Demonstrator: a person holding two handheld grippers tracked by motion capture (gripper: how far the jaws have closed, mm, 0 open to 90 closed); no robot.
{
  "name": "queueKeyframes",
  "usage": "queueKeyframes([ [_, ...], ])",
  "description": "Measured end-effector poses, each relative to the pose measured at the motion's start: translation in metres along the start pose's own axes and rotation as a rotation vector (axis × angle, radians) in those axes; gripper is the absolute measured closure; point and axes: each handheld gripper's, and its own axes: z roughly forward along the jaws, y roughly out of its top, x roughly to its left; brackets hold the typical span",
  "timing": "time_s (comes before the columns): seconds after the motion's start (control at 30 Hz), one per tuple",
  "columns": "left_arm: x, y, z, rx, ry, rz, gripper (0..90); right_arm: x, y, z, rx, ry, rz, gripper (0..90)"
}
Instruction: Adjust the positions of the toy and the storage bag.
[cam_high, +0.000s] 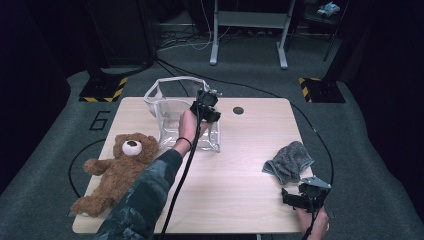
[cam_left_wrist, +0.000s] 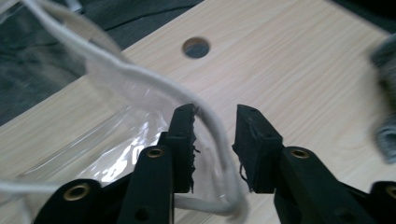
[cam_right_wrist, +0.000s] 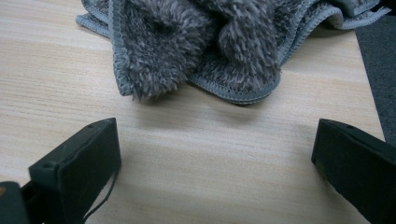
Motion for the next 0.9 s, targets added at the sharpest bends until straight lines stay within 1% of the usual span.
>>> queueKeyframes([
  [0.03, 0.002, -0.002, 0.001, 0.01, 0.0, -0.011, 66.9, 0.0, 0.0, 0.0, 0.0, 0.0, 0.0, 0.5],
  [0.1, 0.005, -0.006, 0.003, 0.036, 0.009, -0.004, 67.7, 0.0, 0.0, 0.0, 0.0, 0.0, 0.0, 0.5],
  [0.13, 0.005, -0.008, 0.003, 0.044, 0.009, -0.002, 70.9, 0.0, 0.0, 0.0, 0.0, 0.0, 0.0, 0.6],
  [0.2, 0.004, -0.01, 0.004, 0.039, 0.011, -0.014, 80.0, 0.0, 0.0, 0.0, 0.0, 0.0, 0.0, 0.5],
  [0.27, 0.002, -0.01, 0.003, 0.038, 0.014, -0.022, 83.0, 0.0, 0.0, 0.0, 0.0, 0.0, 0.0, 0.5],
  [0.3, 0.0, -0.009, 0.003, 0.036, 0.012, -0.022, 83.6, 0.0, 0.0, 0.0, 0.0, 0.0, 0.0, 0.5],
  [0.33, -0.002, -0.008, 0.003, 0.027, 0.007, -0.033, 84.0, 0.0, 0.0, 0.0, 0.0, 0.0, 0.0, 0.5],
  [0.37, -0.005, -0.007, 0.004, 0.021, 0.007, -0.032, 84.2, 0.0, 0.0, 0.0, 0.0, 0.0, 0.0, 0.5],
  [0.4, -0.006, -0.006, 0.004, 0.027, 0.003, -0.03, 84.1, 0.0, 0.0, 0.0, 0.0, 0.0, 0.0, 0.5],
  [0.47, -0.012, -0.005, 0.004, 0.021, -0.011, -0.031, 83.9, 0.0, 0.0, 0.0, 0.0, 0.0, 0.0, 0.5],
  [0.5, -0.015, -0.004, 0.004, 0.015, -0.015, -0.04, 83.8, 0.0, 0.0, 0.0, 0.0, 0.0, 0.0, 0.5],
  [0.53, -0.017, -0.003, 0.004, 0.014, -0.019, -0.035, 83.6, 0.0, 0.0, 0.0, 0.0, 0.0, 0.0, 0.6],
  [0.6, -0.024, -0.002, 0.005, 0.005, -0.028, -0.042, 83.3, 0.0, 0.0, 0.0, 0.0, 0.0, 0.0, 0.5],
  [0.63, -0.029, -0.001, 0.006, 0.008, -0.029, -0.033, 83.1, 0.0, 0.0, 0.0, 0.002, -0.001, 0.004, 0.5],
  [0.7, -0.034, 0.001, 0.007, 0.006, -0.035, -0.027, 82.8, 0.0, 0.0, 0.0, -0.001, 0.0, 0.0, 0.5],
  [0.73, -0.037, 0.002, 0.008, 0.004, -0.039, -0.034, 82.9, 0.0, 0.0, 0.0, -0.001, 0.0, 0.0, 0.5],
  [0.83, -0.044, 0.004, 0.009, 0.002, -0.049, -0.029, 82.7, 0.0, 0.0, 0.0, 0.0, 0.0, 0.0, 0.5],
  [0.9, -0.05, 0.005, 0.01, 0.0, -0.049, -0.025, 82.7, 0.0, 0.0, 0.0, 0.0, 0.0, 0.0, 0.5],
])
